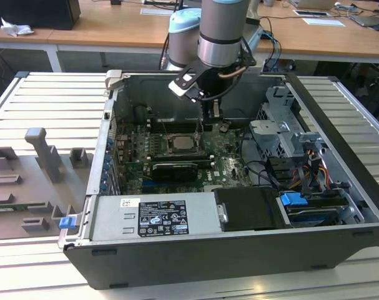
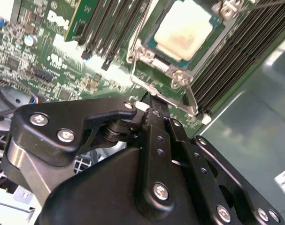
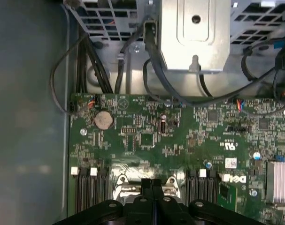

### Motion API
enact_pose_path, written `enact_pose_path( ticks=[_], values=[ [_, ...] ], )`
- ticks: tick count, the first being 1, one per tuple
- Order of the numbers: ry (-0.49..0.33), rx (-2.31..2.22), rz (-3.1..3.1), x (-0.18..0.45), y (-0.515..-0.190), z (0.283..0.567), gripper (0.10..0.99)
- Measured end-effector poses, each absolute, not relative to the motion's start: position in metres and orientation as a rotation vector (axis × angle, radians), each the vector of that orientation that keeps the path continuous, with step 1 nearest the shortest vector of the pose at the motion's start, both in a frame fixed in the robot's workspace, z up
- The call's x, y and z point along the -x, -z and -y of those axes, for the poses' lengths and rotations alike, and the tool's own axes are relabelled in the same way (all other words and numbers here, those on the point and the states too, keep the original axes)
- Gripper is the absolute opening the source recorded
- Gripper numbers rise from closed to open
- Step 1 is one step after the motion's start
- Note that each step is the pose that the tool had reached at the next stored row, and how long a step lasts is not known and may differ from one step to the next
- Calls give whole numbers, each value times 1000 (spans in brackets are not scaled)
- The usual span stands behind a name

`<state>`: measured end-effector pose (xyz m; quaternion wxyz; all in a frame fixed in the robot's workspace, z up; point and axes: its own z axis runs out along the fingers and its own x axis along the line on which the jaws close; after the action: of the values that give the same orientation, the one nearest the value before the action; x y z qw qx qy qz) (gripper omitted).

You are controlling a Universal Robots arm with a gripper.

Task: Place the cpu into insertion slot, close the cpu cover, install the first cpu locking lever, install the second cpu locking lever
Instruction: 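Close the cpu cover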

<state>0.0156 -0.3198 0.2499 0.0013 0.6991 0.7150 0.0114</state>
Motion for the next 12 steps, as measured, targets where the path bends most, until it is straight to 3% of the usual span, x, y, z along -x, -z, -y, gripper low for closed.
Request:
enact_pose_path(
  ticks=[12],
  values=[
    [-36,-2194,-2244,11,-246,320,106]
  ],
)
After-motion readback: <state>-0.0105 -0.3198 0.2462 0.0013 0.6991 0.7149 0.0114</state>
